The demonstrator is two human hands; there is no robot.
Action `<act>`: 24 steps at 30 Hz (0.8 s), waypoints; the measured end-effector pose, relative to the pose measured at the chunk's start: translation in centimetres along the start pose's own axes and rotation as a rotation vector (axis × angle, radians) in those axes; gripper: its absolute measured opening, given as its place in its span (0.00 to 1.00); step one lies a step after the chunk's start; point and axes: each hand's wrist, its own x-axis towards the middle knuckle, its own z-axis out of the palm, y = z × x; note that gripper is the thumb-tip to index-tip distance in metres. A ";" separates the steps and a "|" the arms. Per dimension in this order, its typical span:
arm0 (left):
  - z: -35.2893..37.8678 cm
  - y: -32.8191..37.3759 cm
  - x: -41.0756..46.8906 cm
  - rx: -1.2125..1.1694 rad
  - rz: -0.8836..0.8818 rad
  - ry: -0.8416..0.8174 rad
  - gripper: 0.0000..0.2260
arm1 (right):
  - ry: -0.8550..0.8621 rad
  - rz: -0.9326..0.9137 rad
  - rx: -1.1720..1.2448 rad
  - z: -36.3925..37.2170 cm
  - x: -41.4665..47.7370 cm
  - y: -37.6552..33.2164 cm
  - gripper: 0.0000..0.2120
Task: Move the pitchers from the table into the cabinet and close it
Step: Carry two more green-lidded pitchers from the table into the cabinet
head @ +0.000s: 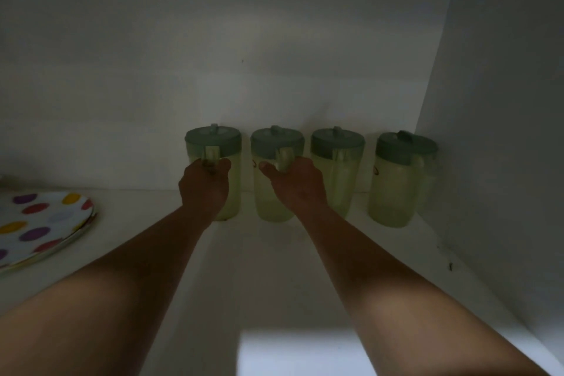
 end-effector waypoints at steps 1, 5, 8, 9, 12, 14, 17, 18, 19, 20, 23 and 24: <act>0.0 0.0 0.0 0.055 0.012 0.010 0.20 | 0.008 -0.005 -0.049 -0.3 -0.4 -0.1 0.29; -0.4 0.4 -1.1 0.180 0.002 0.046 0.31 | 0.046 -0.042 -0.234 -1.3 -1.8 -0.7 0.34; -1.3 1.4 -2.7 0.276 0.042 0.102 0.34 | 0.076 -0.066 -0.322 -2.6 -3.6 -1.6 0.35; -1.7 1.9 -3.4 0.308 0.066 0.119 0.34 | 0.076 -0.072 -0.334 -3.2 -4.4 -2.0 0.35; -3.1 3.3 -5.8 0.377 0.149 0.158 0.34 | 0.085 -0.088 -0.388 -5.1 -7.2 -3.0 0.35; -4.5 4.6 -7.8 0.421 0.224 0.142 0.34 | 0.112 -0.083 -0.414 -6.8 -9.5 -3.9 0.36; -6.8 6.4 -10.6 0.458 0.271 0.061 0.33 | 0.100 -0.030 -0.454 -8.9 -12.5 -5.5 0.40; -7.7 6.9 -11.7 0.470 0.291 0.032 0.33 | 0.104 -0.017 -0.457 -9.6 -13.8 -6.2 0.40; -8.4 7.1 -12.5 0.487 0.314 0.006 0.33 | 0.117 -0.013 -0.459 -10.1 -14.8 -6.7 0.39; -9.2 7.3 -13.5 0.502 0.342 -0.014 0.33 | 0.137 -0.019 -0.465 -10.6 -16.1 -7.1 0.37; -12.3 8.3 -17.1 0.542 0.448 -0.061 0.31 | 0.184 -0.048 -0.481 -12.2 -20.9 -8.8 0.29; -13.3 8.7 -18.3 0.536 0.470 -0.075 0.30 | 0.196 -0.055 -0.483 -12.7 -22.5 -9.4 0.28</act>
